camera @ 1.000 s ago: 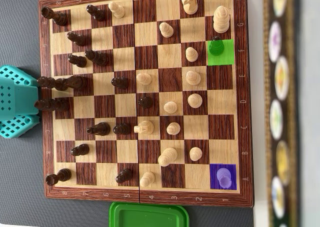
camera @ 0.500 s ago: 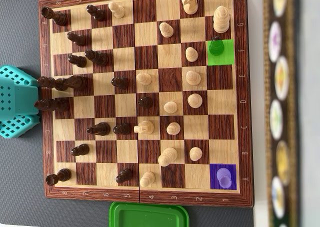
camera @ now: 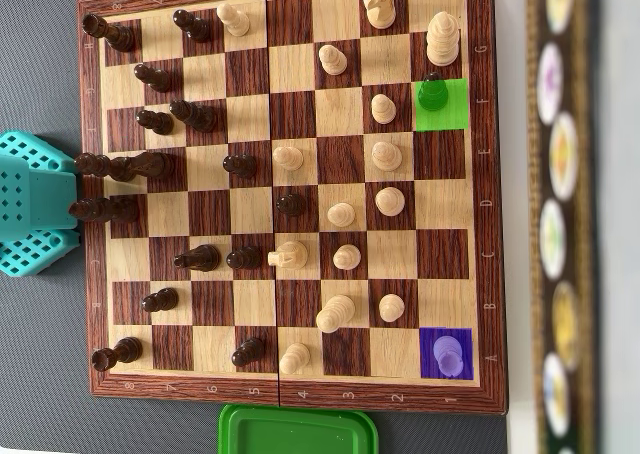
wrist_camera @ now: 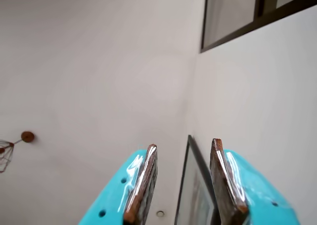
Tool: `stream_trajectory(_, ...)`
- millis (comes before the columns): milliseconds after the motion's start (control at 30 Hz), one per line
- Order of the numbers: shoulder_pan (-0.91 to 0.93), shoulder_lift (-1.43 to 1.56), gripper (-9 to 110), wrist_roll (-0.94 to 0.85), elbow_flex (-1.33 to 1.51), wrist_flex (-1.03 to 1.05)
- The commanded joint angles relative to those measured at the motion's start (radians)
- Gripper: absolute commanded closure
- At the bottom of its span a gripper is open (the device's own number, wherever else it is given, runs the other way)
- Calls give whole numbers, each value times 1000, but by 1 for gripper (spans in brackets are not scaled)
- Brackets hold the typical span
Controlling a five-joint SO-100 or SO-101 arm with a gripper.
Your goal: Play chess
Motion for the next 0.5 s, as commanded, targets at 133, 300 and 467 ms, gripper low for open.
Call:
stream_trajectory(133, 5, -9, 86, -6, 17, 195)
stream_trajectory(300, -6, -9, 86, -6, 8, 350)
stream_trajectory(467, 5, -9, 86, -6, -77, 565)
